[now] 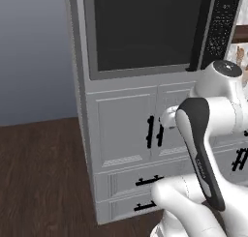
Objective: Navigate to the toaster oven.
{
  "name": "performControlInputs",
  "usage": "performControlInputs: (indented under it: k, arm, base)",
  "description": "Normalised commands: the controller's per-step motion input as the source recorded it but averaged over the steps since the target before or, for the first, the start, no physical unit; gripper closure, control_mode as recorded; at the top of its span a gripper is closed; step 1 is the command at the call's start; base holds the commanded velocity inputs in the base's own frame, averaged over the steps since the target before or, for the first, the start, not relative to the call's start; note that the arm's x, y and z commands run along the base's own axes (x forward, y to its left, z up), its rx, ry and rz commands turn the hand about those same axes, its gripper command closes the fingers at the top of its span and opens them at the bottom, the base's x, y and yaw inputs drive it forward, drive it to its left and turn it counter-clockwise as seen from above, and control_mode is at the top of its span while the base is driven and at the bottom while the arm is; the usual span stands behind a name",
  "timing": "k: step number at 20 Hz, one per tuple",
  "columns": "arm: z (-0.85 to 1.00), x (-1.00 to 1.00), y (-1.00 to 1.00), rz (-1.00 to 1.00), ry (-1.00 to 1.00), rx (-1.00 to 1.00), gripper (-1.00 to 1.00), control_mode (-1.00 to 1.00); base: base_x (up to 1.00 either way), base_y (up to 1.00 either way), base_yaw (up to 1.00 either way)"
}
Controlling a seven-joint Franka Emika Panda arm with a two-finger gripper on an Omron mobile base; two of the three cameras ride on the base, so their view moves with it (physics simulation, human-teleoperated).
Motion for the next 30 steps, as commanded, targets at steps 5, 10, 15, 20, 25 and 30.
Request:
performControlInputs:
  k: [5, 10, 15, 20, 25, 30]
  arm:
    - [0.0, 0.0, 0.0, 0.0, 0.0, 0.0, -1.0, 1.0]
    - [0.0, 0.0, 0.0, 0.0, 0.0, 0.0, -1.0, 1.0]
    - [0.0, 0.0, 0.0, 0.0, 0.0, 0.0, -1.0, 1.0]
    - [0.0, 0.0, 0.0, 0.0, 0.0, 0.0, -1.0, 1.0]
    - [0.0, 0.0, 0.0, 0.0, 0.0, 0.0, -1.0, 1.0]
    - [0.0, 0.0, 0.0, 0.0, 0.0, 0.0, -1.0, 1.0]
  base:
    - [-0.08, 0.0, -0.93]
    - [0.0, 0.0, -1.0]
    - [0.0, 0.0, -1.0]
    - [0.0, 0.0, -1.0]
    - [0.0, 0.02, -1.0]
    - [0.0, 0.05, -1.0]
